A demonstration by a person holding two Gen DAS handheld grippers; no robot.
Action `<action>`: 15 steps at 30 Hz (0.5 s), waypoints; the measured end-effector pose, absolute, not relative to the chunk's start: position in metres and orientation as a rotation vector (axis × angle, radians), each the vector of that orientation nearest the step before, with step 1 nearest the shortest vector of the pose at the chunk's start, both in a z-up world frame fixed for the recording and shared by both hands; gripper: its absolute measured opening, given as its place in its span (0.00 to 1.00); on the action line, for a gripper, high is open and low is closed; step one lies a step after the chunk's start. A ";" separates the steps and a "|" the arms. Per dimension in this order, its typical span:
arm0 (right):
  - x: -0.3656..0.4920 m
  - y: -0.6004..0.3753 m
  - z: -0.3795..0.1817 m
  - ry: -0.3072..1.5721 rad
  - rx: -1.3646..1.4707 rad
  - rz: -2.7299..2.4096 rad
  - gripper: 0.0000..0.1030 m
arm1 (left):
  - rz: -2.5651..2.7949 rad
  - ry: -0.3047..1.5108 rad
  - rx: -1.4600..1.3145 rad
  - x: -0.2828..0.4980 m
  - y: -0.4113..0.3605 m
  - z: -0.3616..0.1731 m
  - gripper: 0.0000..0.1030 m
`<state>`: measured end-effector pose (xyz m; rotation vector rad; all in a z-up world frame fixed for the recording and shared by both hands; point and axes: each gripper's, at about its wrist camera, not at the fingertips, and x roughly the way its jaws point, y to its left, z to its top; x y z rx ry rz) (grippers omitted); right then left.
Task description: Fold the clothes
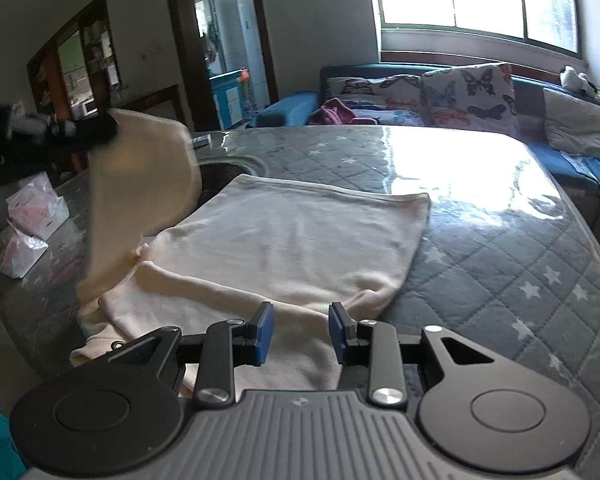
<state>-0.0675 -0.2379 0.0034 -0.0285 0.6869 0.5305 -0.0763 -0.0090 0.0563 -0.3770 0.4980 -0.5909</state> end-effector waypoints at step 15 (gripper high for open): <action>-0.071 -0.245 0.003 0.702 0.002 0.522 0.29 | -0.518 0.639 -0.201 -0.067 0.010 0.016 0.21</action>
